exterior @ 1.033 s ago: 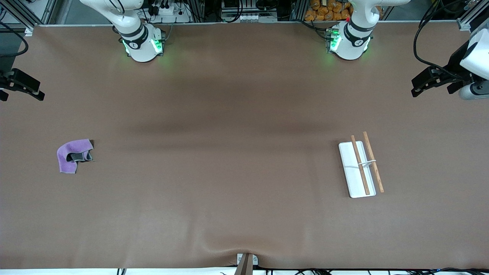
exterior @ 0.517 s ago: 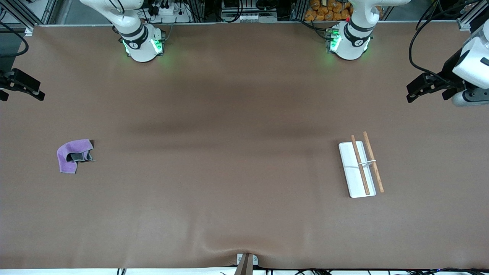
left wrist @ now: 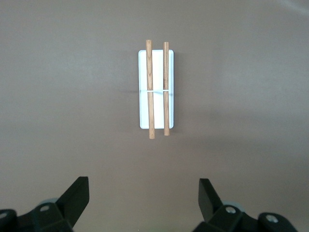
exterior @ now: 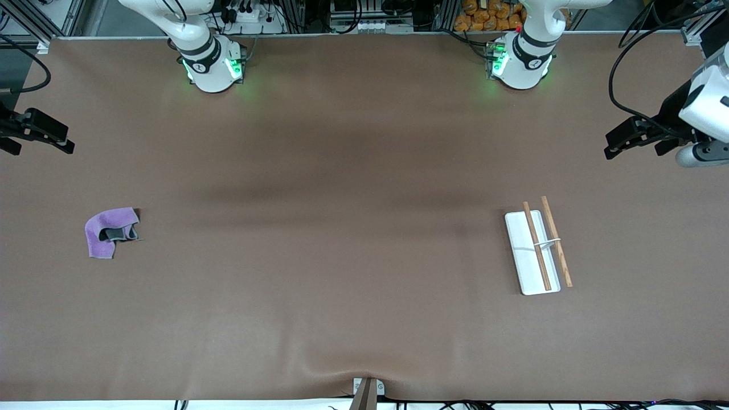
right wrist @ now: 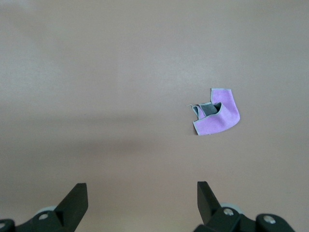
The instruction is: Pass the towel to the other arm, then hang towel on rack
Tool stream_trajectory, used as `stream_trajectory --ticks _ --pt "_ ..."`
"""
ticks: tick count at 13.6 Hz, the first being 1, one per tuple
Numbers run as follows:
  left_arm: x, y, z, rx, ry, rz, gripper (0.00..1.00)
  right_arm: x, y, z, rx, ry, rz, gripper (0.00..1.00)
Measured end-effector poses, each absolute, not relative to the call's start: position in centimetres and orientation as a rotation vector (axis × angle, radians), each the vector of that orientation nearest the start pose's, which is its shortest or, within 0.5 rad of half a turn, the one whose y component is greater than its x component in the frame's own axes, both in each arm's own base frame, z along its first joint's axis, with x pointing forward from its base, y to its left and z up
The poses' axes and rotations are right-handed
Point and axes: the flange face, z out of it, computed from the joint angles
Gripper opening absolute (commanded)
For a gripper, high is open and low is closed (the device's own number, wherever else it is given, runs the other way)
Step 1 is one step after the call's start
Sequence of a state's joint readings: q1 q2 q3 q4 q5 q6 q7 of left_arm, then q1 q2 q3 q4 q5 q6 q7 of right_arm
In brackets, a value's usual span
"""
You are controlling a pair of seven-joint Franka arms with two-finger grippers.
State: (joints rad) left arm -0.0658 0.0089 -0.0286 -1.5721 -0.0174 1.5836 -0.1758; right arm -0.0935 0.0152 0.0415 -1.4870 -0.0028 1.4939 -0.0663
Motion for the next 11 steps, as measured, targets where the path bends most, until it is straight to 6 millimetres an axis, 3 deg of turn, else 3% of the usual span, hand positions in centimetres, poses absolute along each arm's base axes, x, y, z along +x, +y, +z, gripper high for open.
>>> stream_trajectory --ticks 2,5,7,11 --pt "56.4 -5.3 60.6 -3.155 -0.135 0.026 1.00 55.5 -2.9 63.9 -3.141 -0.025 0.041 1.00" --pt "57.9 -4.5 58.8 -3.155 -0.161 0.023 1.00 57.4 -3.5 60.2 -3.134 -0.013 0.141 1.00" --pt "58.2 -4.1 58.6 -3.156 -0.168 0.013 1.00 58.8 -5.5 57.0 -3.126 -0.008 0.206 1.00" --pt "58.3 -4.2 58.9 -3.157 -0.167 0.003 1.00 61.0 -11.6 51.9 -3.130 -0.118 0.207 1.00"
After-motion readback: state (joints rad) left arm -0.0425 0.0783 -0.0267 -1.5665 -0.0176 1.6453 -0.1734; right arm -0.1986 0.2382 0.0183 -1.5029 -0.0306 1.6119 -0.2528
